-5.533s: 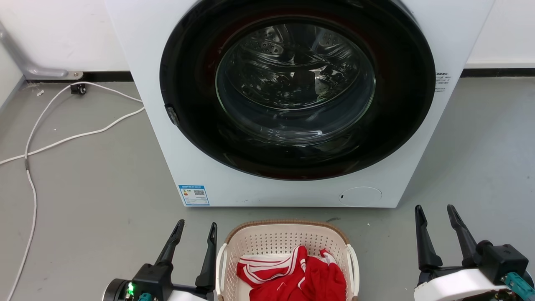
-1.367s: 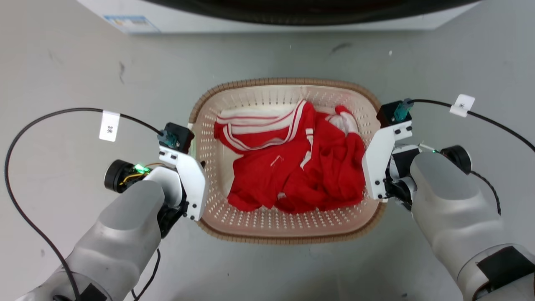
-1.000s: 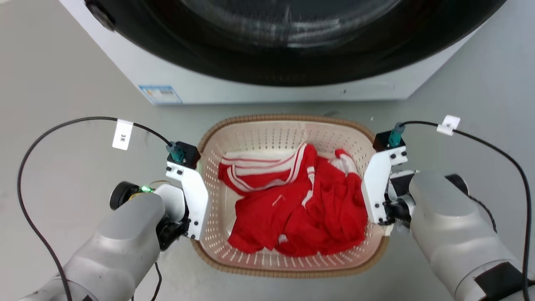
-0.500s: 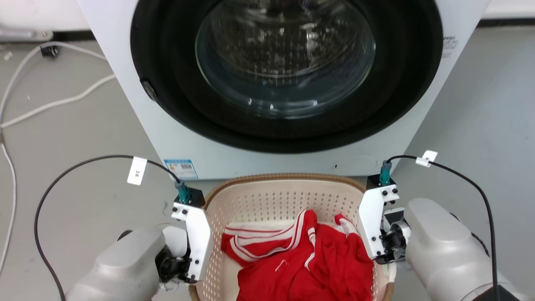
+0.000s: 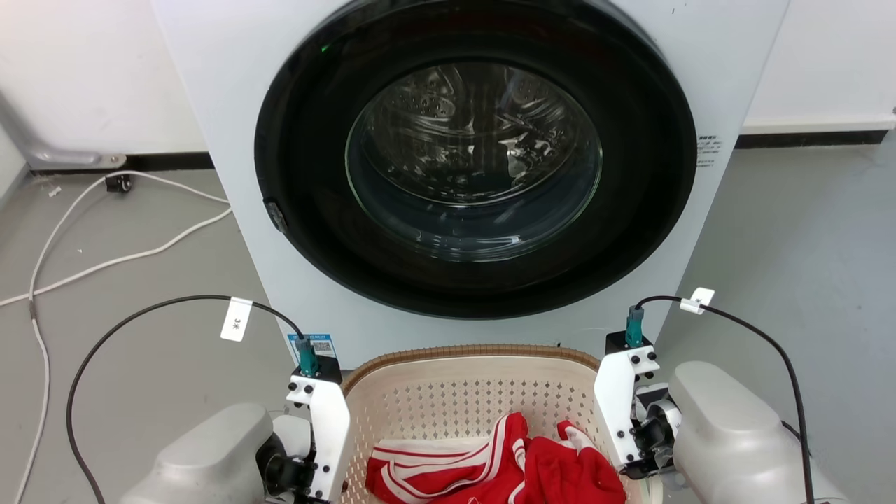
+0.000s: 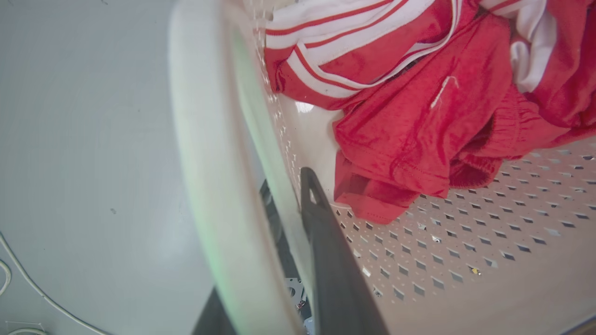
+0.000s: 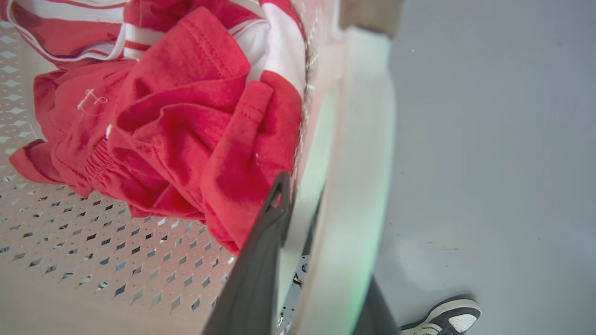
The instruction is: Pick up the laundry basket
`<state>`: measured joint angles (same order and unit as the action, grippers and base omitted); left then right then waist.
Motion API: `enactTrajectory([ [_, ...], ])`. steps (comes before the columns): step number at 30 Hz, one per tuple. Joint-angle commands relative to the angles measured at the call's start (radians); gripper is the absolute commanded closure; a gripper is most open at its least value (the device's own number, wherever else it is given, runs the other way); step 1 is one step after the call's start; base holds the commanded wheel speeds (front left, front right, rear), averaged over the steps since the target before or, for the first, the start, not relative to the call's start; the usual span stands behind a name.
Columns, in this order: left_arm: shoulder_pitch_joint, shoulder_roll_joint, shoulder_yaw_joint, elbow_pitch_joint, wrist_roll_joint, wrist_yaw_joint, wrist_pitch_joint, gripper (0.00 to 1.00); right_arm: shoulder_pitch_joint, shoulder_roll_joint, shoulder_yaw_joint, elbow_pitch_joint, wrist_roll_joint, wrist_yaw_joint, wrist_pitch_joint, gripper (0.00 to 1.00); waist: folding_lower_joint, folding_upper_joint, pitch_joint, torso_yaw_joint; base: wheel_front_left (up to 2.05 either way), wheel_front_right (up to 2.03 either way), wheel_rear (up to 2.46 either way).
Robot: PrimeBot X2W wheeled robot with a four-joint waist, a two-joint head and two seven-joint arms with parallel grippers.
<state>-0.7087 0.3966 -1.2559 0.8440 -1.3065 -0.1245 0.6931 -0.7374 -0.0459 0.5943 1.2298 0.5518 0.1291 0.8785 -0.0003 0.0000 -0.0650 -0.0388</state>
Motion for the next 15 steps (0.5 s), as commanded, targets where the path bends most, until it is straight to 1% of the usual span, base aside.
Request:
enactTrajectory([
  [1, 0.020, 0.004, -0.012, -0.002, 0.007, -0.010, 0.014, 1.00, -0.002, -0.008, 0.007, -0.005, -0.005, 0.003, -0.007, 1.00, 0.0003, 0.0000, -0.004, -0.001, 0.00, 0.00, 0.00],
  [4, 0.019, 0.004, -0.017, -0.009, 0.022, -0.010, 0.028, 1.00, 0.003, -0.008, 0.015, -0.005, -0.001, 0.003, -0.002, 1.00, 0.0003, 0.0000, -0.010, -0.004, 0.00, 0.00, 0.00],
  [15, 0.035, 0.006, -0.021, -0.015, 0.000, -0.010, 0.040, 1.00, 0.015, -0.007, 0.038, -0.009, 0.022, 0.003, 0.006, 1.00, 0.0003, 0.0000, -0.015, -0.009, 0.00, 0.00, 0.00],
])
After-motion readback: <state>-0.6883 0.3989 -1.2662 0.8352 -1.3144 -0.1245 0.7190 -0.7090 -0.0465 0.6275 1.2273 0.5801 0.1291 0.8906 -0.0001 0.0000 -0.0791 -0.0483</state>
